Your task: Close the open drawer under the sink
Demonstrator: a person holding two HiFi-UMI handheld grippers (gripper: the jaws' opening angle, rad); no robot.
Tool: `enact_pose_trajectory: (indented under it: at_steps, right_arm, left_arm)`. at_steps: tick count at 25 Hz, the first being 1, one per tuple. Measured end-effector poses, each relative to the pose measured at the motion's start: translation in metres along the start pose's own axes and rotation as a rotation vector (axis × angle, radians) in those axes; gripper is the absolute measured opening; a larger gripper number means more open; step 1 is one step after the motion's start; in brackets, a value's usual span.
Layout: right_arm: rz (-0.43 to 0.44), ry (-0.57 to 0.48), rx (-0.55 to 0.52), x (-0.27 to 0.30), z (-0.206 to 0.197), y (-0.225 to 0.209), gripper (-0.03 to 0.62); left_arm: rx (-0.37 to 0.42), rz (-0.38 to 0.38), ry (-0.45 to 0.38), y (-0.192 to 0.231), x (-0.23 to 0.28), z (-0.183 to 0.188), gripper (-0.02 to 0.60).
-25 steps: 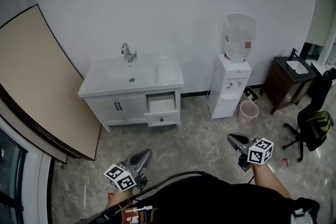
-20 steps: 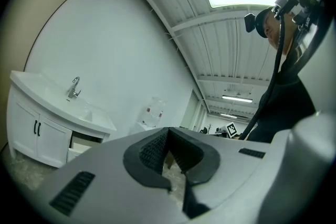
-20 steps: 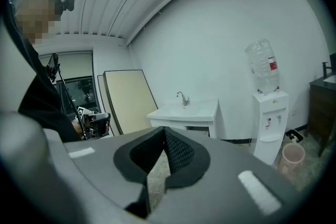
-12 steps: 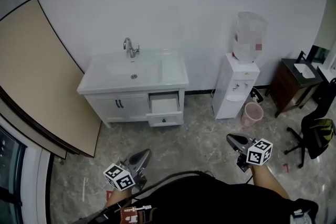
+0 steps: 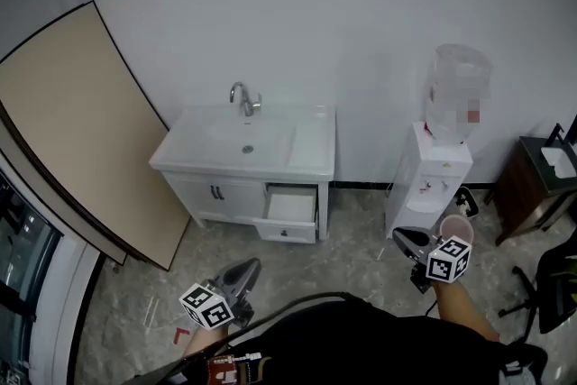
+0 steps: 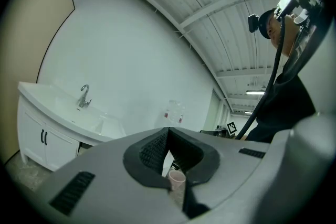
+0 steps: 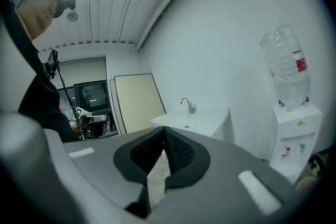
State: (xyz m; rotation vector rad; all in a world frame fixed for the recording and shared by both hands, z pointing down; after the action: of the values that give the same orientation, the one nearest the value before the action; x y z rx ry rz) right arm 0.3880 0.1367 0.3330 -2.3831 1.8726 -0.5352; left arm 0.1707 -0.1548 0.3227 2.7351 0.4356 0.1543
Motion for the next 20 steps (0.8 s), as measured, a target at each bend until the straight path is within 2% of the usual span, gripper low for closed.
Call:
enact_pose_trajectory:
  at_steps: [4,12,16,20]
  right_arm:
    - [0.018,-0.012,-0.006,-0.02,0.023,-0.056,0.002]
    - [-0.032,-0.008,0.067,-0.063,0.015,-0.147,0.002]
    - [-0.066,-0.01,0.098,-0.058,0.013,-0.171,0.002]
    - [-0.099,0.002,0.095,-0.038,0.018,-0.184,0.002]
  left_arm:
    - [0.014,-0.016,-0.008,-0.023,0.069,0.005,0.0]
    - [0.014,-0.041,0.043,-0.044,0.166,-0.002,0.0]
    - [0.009,-0.079,0.064,-0.032,0.194,-0.005,0.0]
    - [0.003,-0.116,0.07,-0.001,0.216,0.0,0.0]
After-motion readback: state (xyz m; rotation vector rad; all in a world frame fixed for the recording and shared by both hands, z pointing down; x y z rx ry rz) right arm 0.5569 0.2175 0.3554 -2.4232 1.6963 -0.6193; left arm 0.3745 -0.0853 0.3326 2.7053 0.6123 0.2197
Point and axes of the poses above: the fingertips, and each gripper's own axes: x forward along the fingers, y to its left, z out of its top, the point moved 2 cm from there along -x, backward along the fingers, and after that the axes turned 4 degrees about y, right-handed, at the moved point
